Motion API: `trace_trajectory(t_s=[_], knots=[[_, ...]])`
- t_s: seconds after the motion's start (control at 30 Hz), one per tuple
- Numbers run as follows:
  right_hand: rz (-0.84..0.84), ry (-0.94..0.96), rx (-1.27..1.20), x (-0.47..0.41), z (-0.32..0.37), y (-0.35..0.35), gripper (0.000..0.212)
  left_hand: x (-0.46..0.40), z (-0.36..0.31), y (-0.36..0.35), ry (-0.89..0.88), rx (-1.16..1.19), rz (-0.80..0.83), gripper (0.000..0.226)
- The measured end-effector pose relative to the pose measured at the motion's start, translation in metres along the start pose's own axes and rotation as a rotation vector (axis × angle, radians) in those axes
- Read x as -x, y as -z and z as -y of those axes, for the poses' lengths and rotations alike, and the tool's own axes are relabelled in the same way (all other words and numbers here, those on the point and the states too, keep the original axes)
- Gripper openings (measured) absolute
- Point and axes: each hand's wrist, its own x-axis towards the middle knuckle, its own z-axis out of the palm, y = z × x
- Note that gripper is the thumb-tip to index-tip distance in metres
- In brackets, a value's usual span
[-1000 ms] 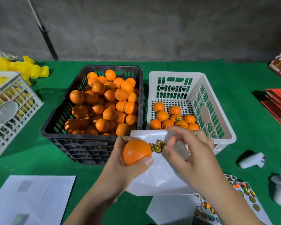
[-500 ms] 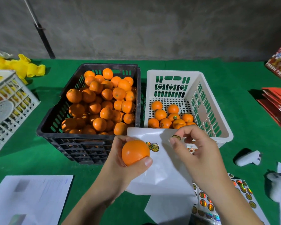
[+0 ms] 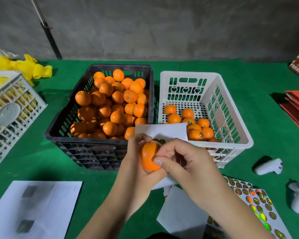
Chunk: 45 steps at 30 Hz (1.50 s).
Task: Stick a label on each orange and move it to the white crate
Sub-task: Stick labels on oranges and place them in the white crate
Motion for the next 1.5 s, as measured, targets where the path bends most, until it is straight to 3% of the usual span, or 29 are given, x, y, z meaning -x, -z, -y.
trace_trajectory(t_s=[0.07,0.13,0.2,0.27,0.43,0.57,0.67,0.8,0.87,0.93,1.03,1.1,1.17,1.27,1.33,1.43,1.47,1.5], knots=[[-0.012,0.042,0.129,-0.001,-0.001,0.000,0.010,0.001,0.002,-0.002,-0.011,-0.036,-0.027,0.073],[0.008,0.031,0.327,-0.001,-0.004,0.002,0.033,0.002,0.005,-0.002,-0.009,-0.044,-0.035,0.076],[0.010,-0.051,0.375,-0.003,-0.009,0.006,0.055,0.004,0.006,-0.001,-0.023,-0.076,-0.033,0.077],[0.038,-0.158,0.168,-0.004,-0.014,0.010,0.062,0.004,0.003,-0.002,-0.079,-0.116,-0.011,0.078],[0.181,-0.212,-0.354,0.000,-0.022,0.007,0.042,0.006,-0.004,-0.006,-0.096,-0.070,0.046,0.093],[0.031,-0.148,-0.416,0.002,-0.027,0.002,0.033,0.004,-0.004,0.000,-0.096,-0.151,0.139,0.123],[-0.084,-0.165,-0.497,-0.003,-0.031,0.008,0.049,0.003,-0.004,0.001,-0.124,-0.266,0.196,0.134],[-0.336,-0.221,-0.582,-0.030,-0.042,0.036,0.071,-0.003,-0.006,-0.003,-0.218,-0.085,0.030,0.106],[-0.446,-0.291,-0.434,-0.050,-0.056,0.050,0.069,-0.006,0.001,-0.002,-0.207,0.077,-0.100,0.085],[-0.442,-0.453,-0.189,-0.063,-0.068,0.058,0.083,-0.011,0.007,0.002,-0.203,0.159,-0.185,0.068],[-0.254,-0.567,-0.477,-0.062,-0.076,0.056,0.097,-0.019,0.014,0.009,-0.158,0.224,-0.148,0.061],[0.024,-0.514,-0.698,-0.053,-0.080,0.049,0.090,-0.029,0.016,0.012,-0.133,0.208,-0.100,0.069],[0.151,-0.439,-0.820,-0.041,-0.082,0.040,0.073,-0.041,0.017,0.015,-0.092,0.136,-0.087,0.083],[0.031,-0.410,-0.722,-0.035,-0.091,0.027,0.039,-0.062,0.022,0.028,-0.019,0.117,0.085,0.090],[-0.118,-0.419,-0.621,-0.035,-0.095,0.023,0.030,-0.078,0.022,0.042,-0.040,-0.031,0.106,0.080],[-0.302,-0.435,-0.631,-0.035,-0.101,0.027,0.032,-0.129,0.031,0.067,-0.047,-0.739,-0.085,0.050],[-0.341,-0.443,-0.644,-0.036,-0.101,0.027,0.032,-0.146,0.036,0.069,0.059,-0.928,-0.038,0.044],[-0.364,-0.449,-0.658,-0.036,-0.101,0.027,0.033,-0.161,0.038,0.067,0.208,-1.084,0.128,0.044]])
